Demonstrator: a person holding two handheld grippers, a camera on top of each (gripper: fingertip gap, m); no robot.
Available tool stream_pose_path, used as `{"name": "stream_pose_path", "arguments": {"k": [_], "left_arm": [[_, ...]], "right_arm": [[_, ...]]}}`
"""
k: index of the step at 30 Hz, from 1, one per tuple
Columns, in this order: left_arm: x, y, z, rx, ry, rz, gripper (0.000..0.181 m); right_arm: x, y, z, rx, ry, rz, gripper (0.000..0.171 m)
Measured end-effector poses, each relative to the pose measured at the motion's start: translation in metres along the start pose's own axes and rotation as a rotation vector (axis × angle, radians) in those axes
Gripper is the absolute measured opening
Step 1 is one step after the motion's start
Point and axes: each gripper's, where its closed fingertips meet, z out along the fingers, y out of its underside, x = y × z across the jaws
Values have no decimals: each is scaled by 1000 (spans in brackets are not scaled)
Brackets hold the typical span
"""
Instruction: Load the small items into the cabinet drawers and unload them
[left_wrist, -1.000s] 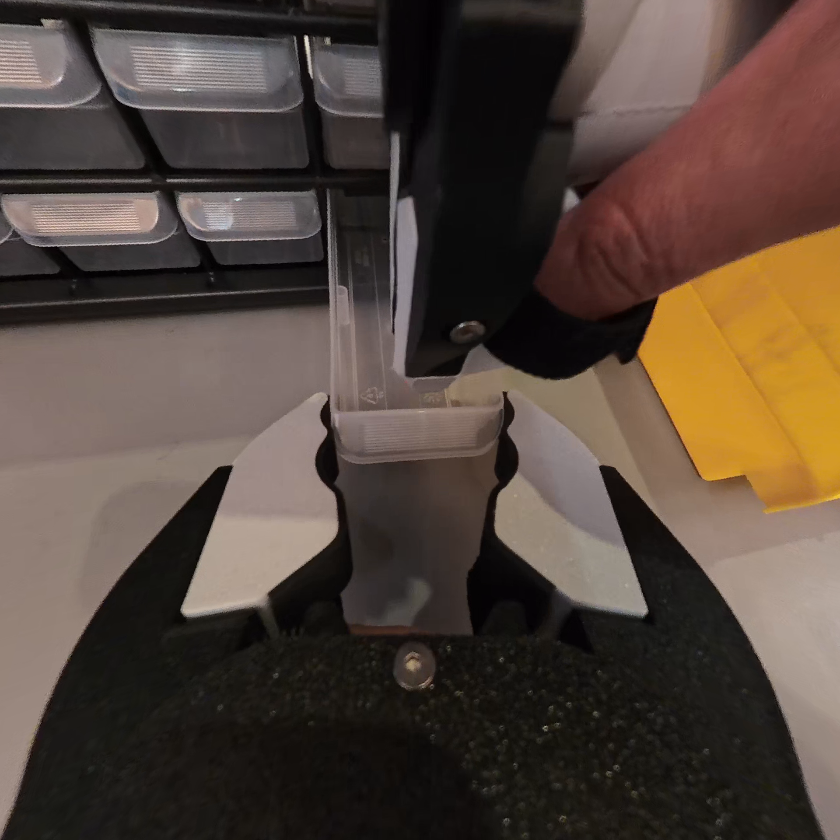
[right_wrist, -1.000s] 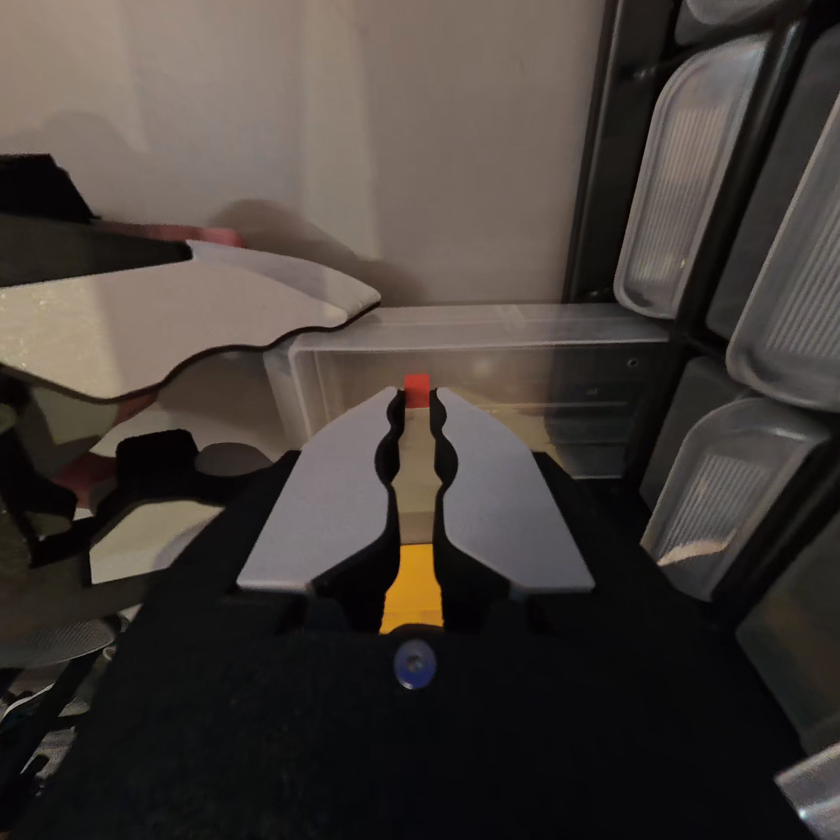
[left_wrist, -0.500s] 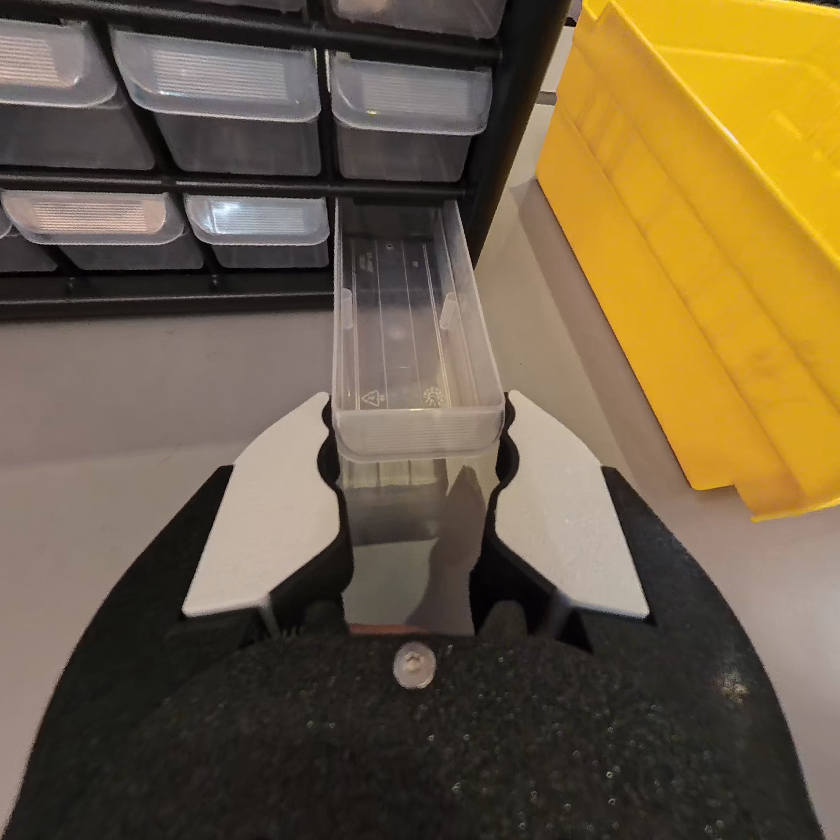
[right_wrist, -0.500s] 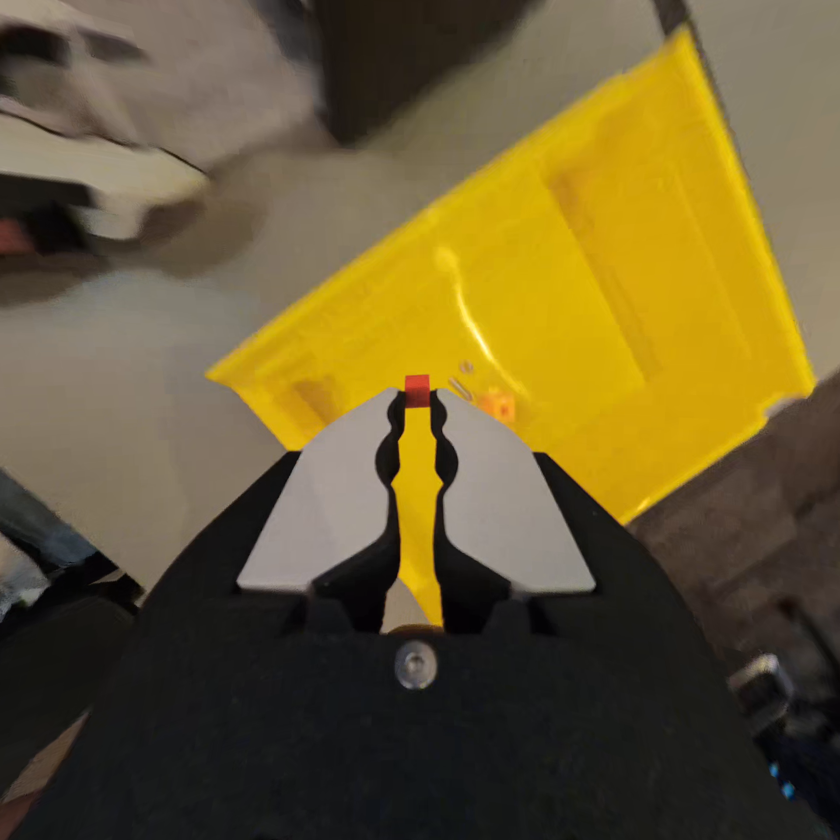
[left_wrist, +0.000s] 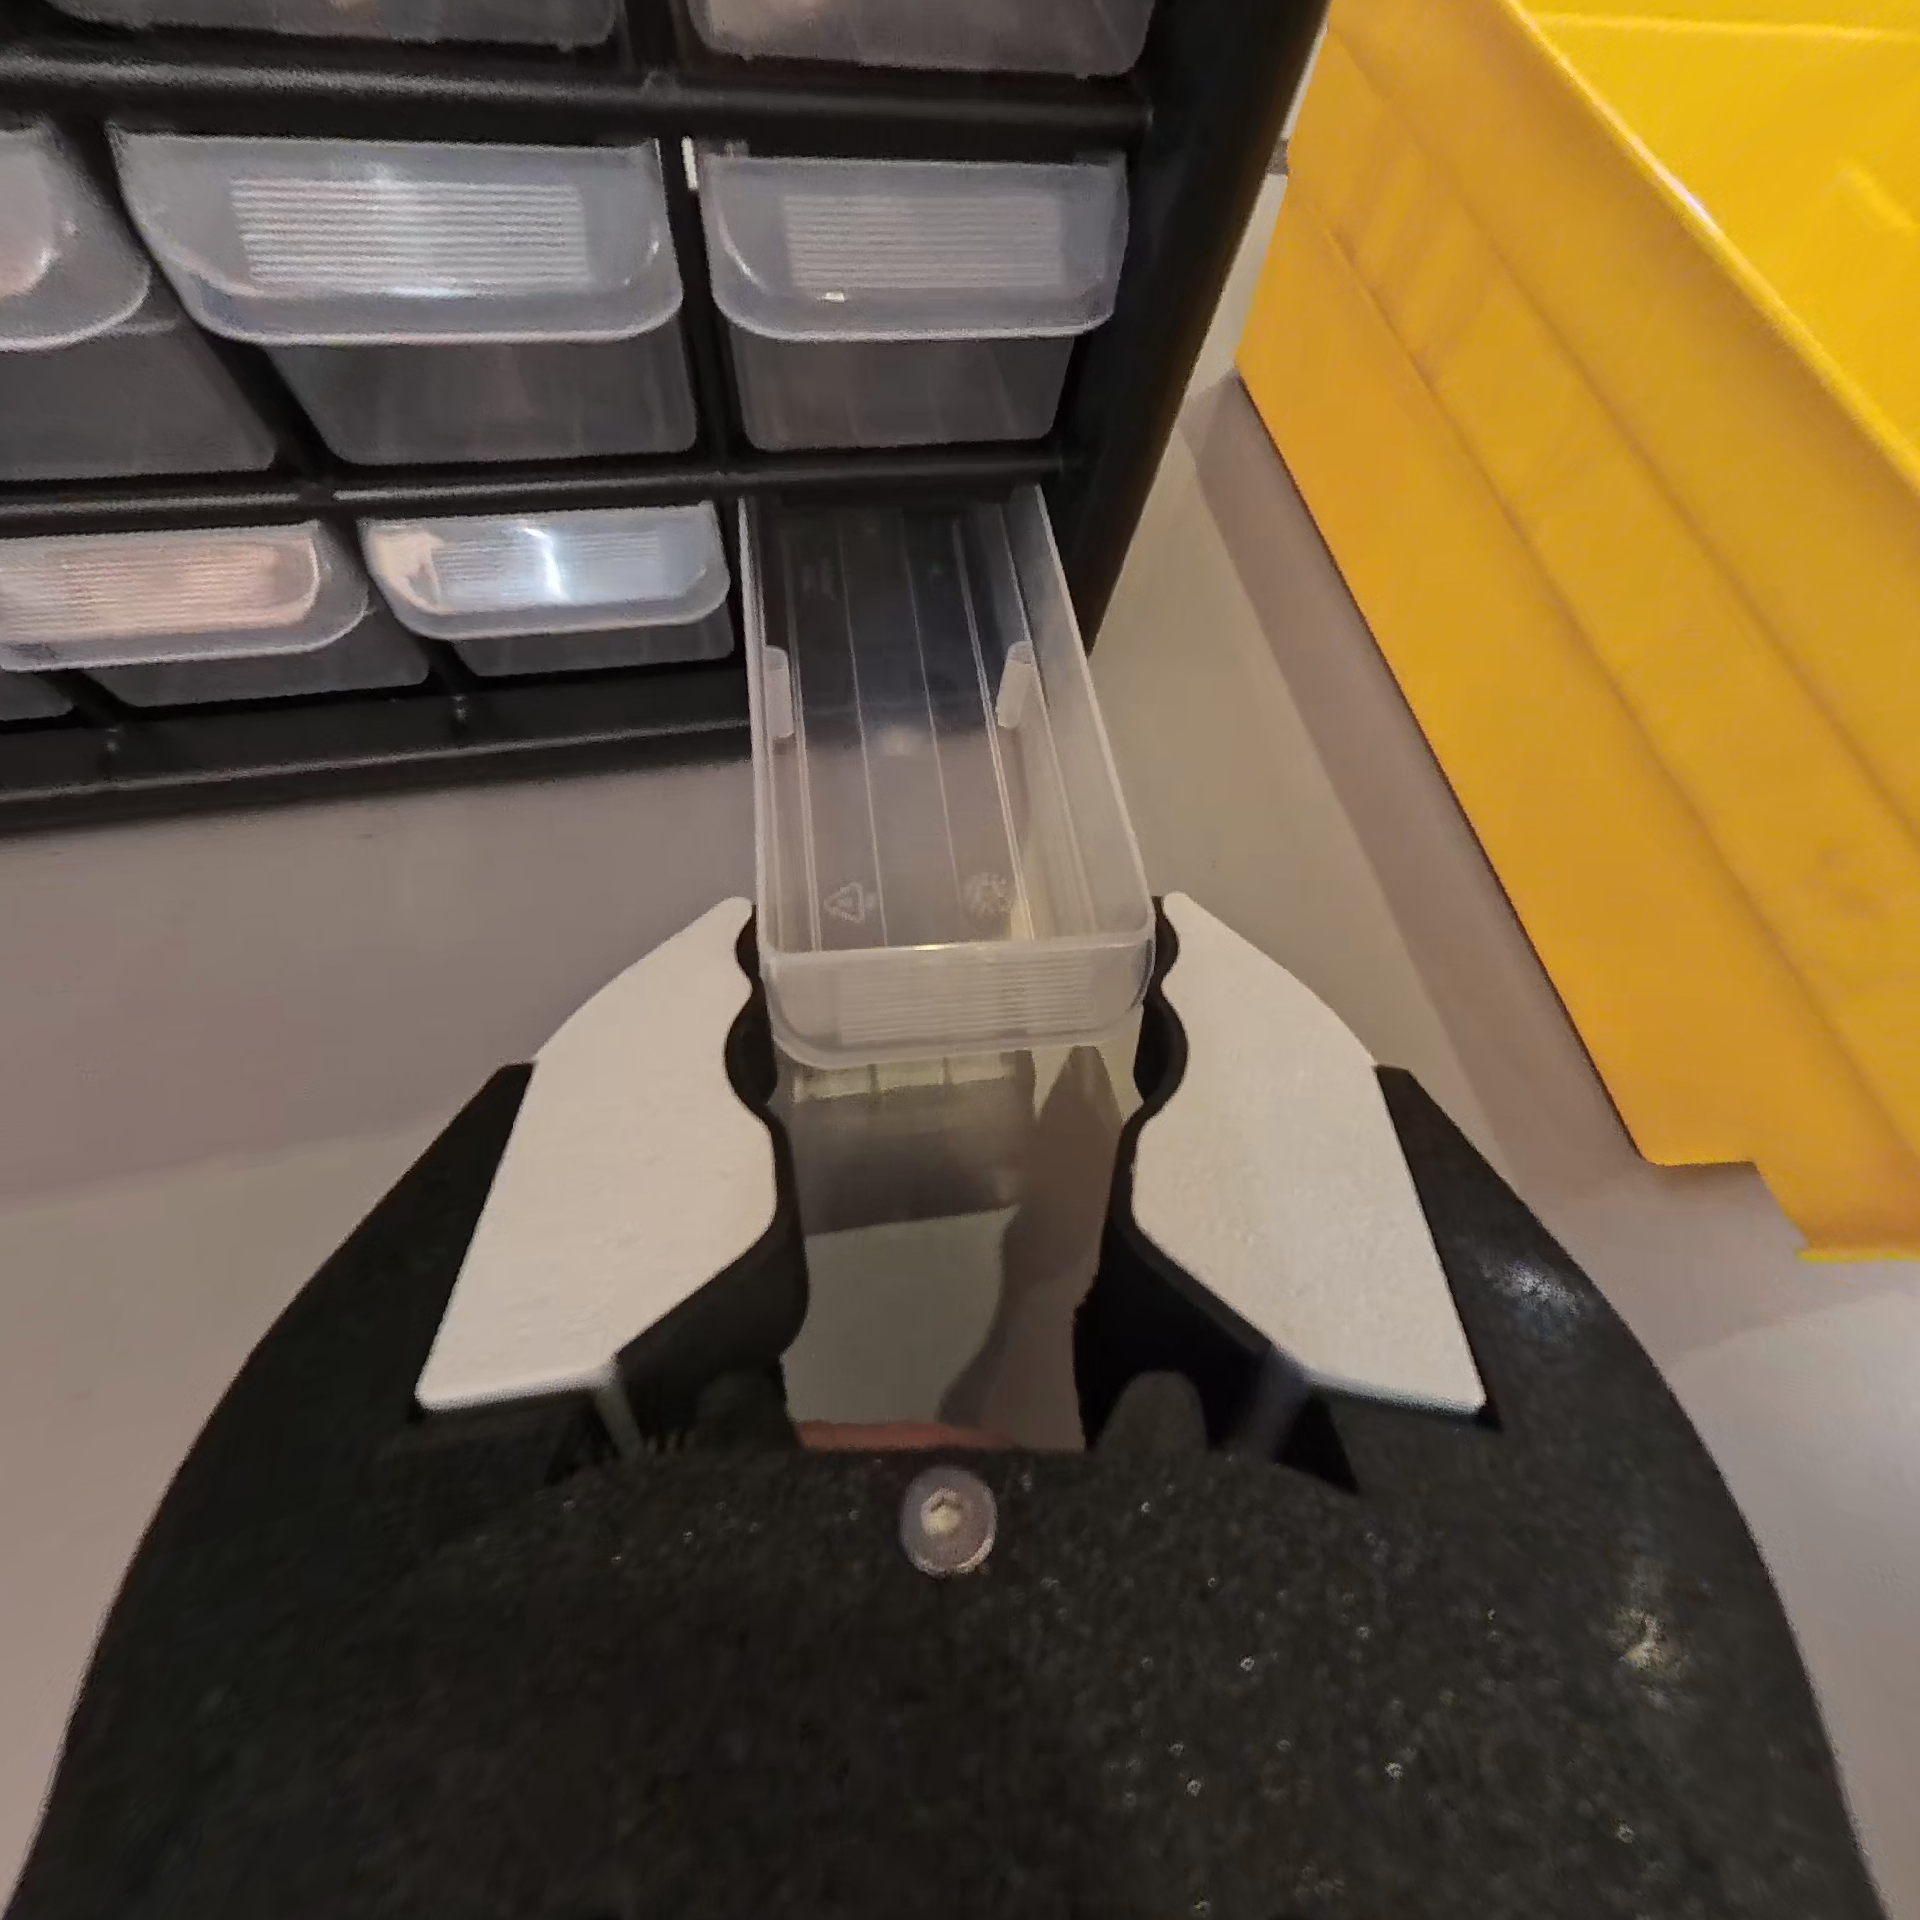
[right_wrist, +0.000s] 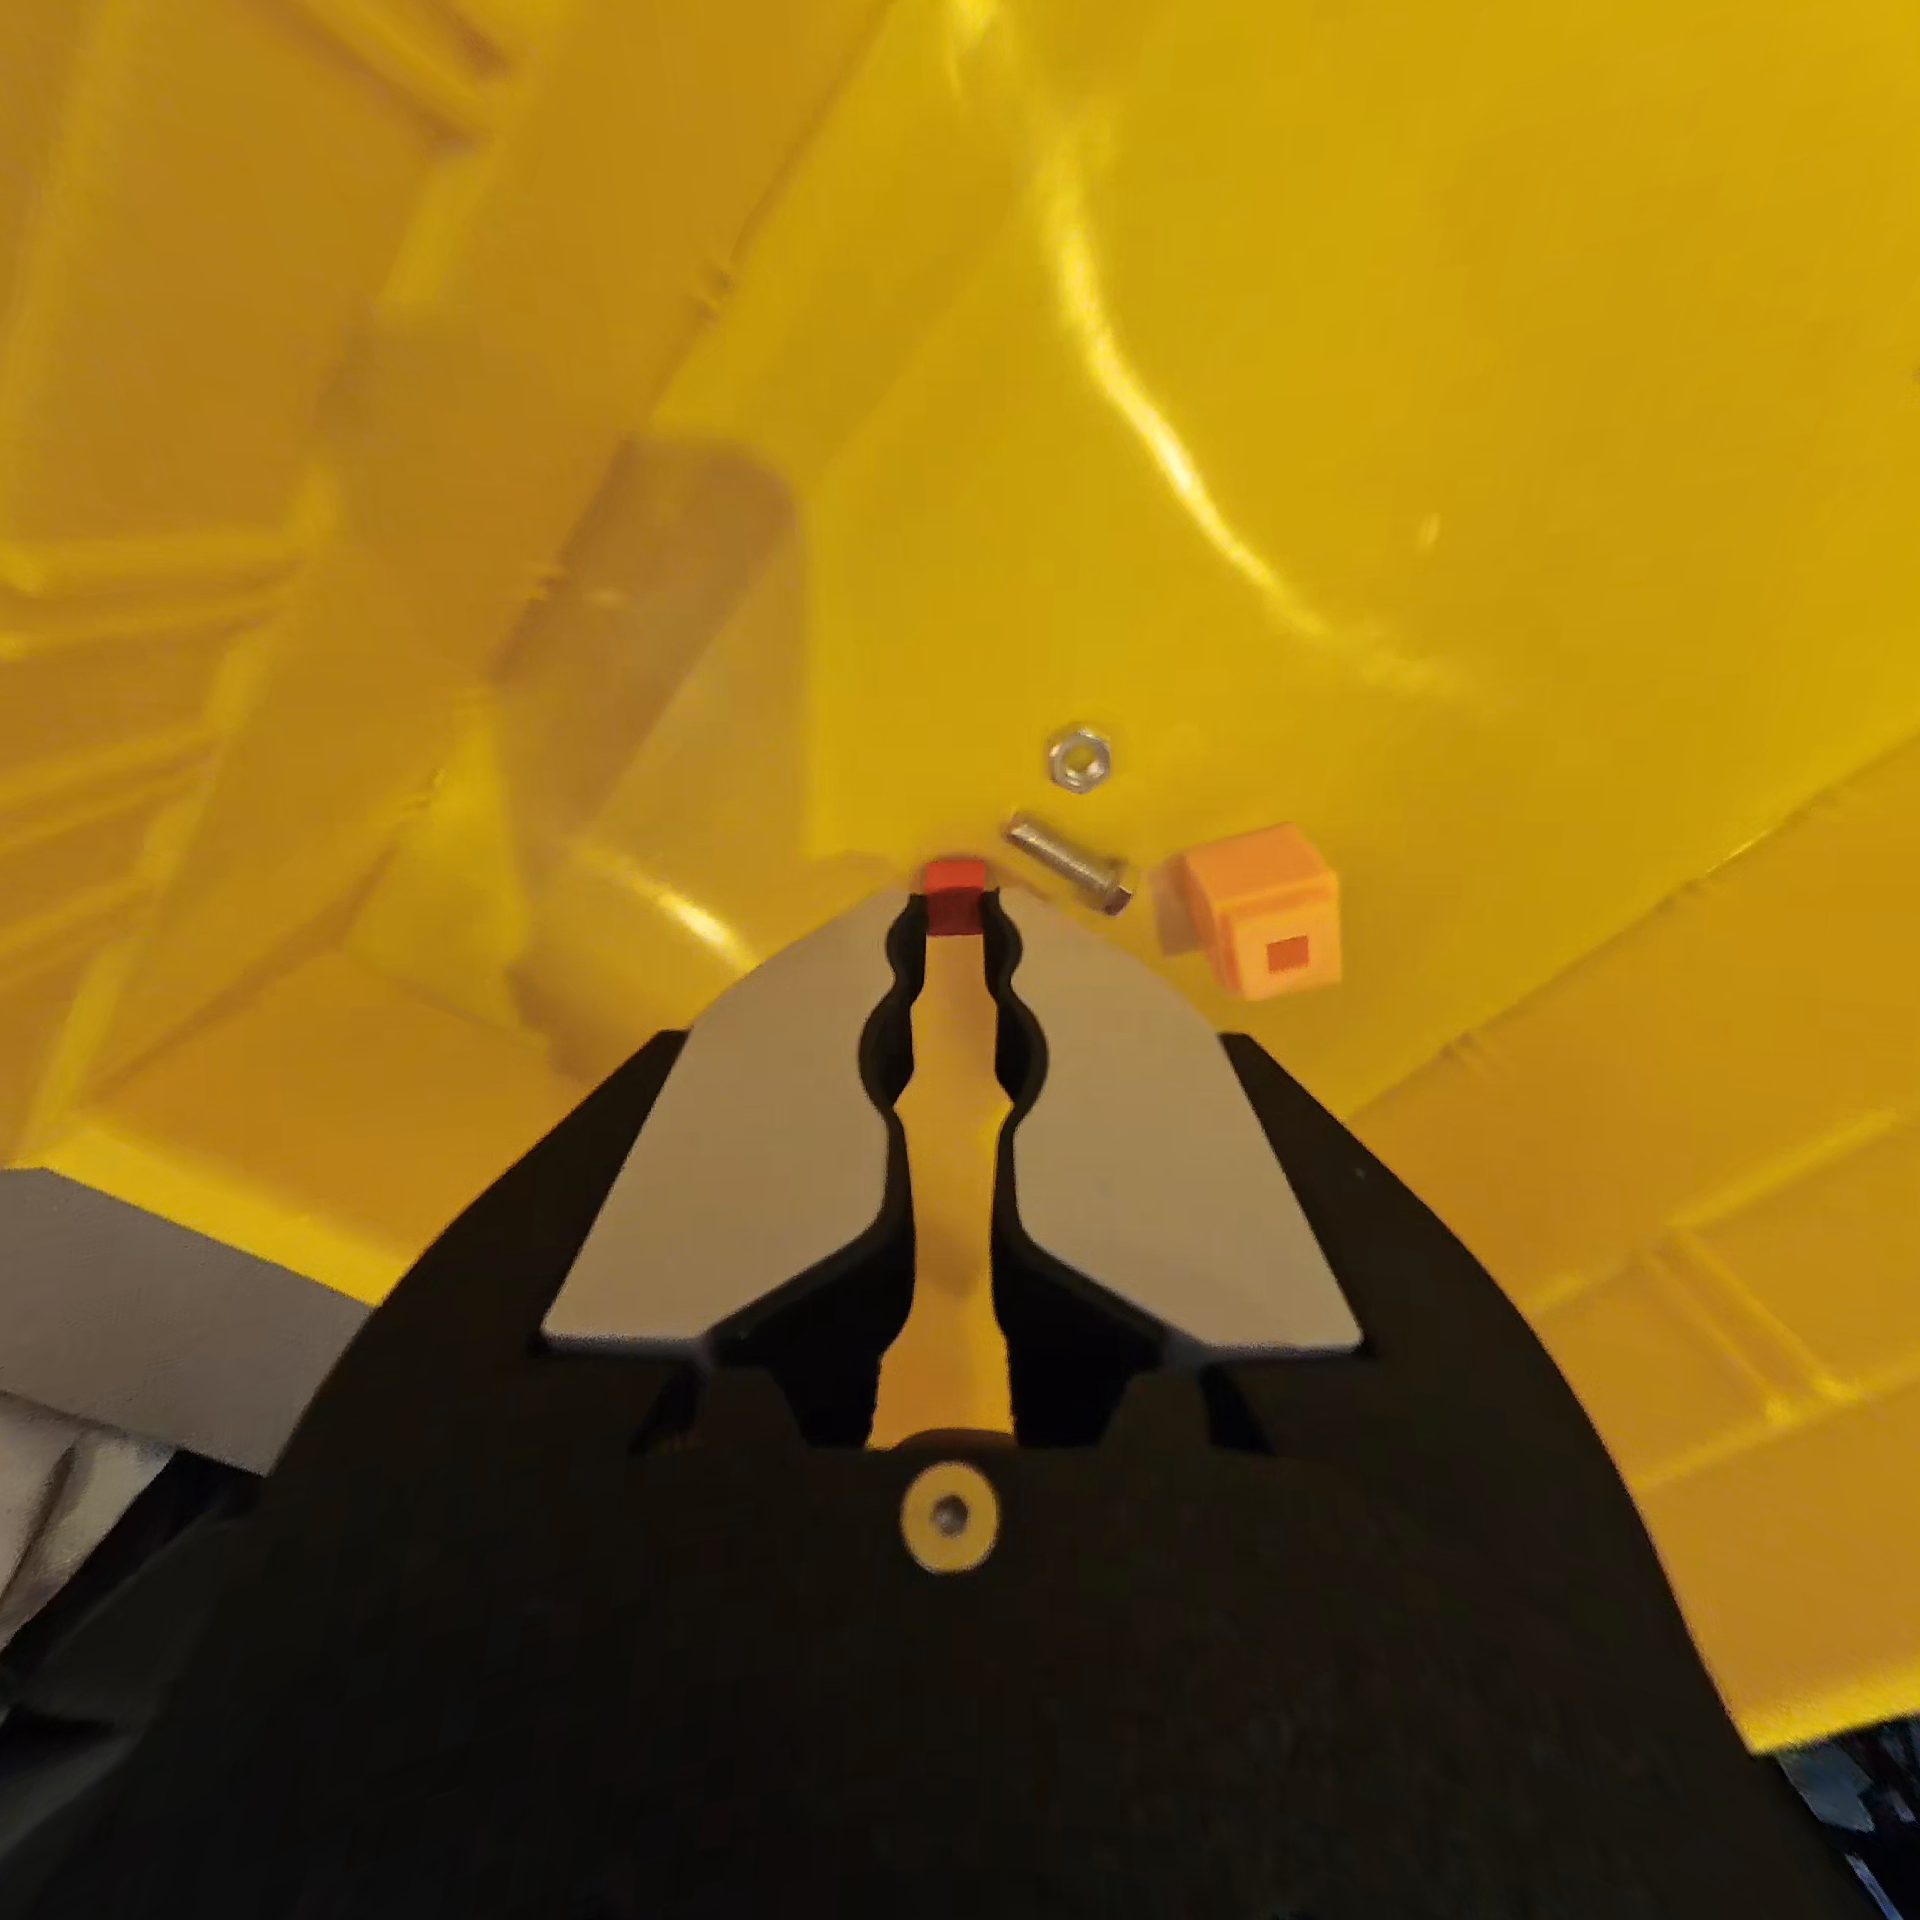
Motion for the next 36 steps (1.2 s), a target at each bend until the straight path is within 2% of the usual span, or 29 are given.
{"name": "stream_pose_path", "arguments": {"k": [2, 4, 5, 7, 9, 11, 13, 16, 18, 20, 23, 25, 27, 29, 31, 33, 36], "left_arm": [[0, -4, 6, -8, 3, 0, 68], [0, -9, 14, -9, 7, -2, 68], [0, -11, 18, -10, 11, -5, 68], [2, -15, 22, -14, 23, -12, 68], [1, -18, 17, 7, 38, -30, 71], [-1, -15, 6, 25, 56, -46, 70], [-3, -8, -9, 33, 91, -72, 69], [-14, -2, -31, 44, 119, -70, 61], [-24, -5, -44, 43, 144, -97, 60], [-41, -5, -60, 47, 151, -75, 60], [-85, -3, -91, 109, 71, -9, 60], [-100, 12, -114, 107, 92, 12, 60], [-113, 28, -135, 122, 72, 67, 60], [-125, 38, -156, 192, 20, 145, 59], [-134, 49, -174, 255, -32, 203, 56], [-142, 57, -186, 254, -75, 214, 52], [-141, 61, -186, 244, -5, 134, 52]], "right_arm": [[1, -1, -1, 20, 8, -7, 11], [-1, -3, -12, 77, 11, -6, 27], [0, -3, -22, 124, 32, 8, 29], [4, -4, -55, 282, 114, 52, 30], [-7, -4, -96, 521, 183, 96, 29], [-41, -2, -130, 791, 149, 147, 27], [-94, -5, -147, 1030, 28, 158, 27], [-168, -18, -131, 1201, -114, 210, 28], [-199, -36, -108, 1224, -131, 241, 35], [-212, -57, -87, 1210, -121, 342, 38], [-211, -87, -57, 1135, -83, 499, 36], [-203, -102, -44, 1086, -13, 535, 32], [-189, -114, -35, 1031, 88, 567, 24], [-180, -127, -29, 978, 148, 580, 9], [-171, -138, -27, 942, 219, 573, 3], [-164, -148, -29, 922, 271, 566, 1], [-151, -162, -33, 915, 312, 588, 1]]}}
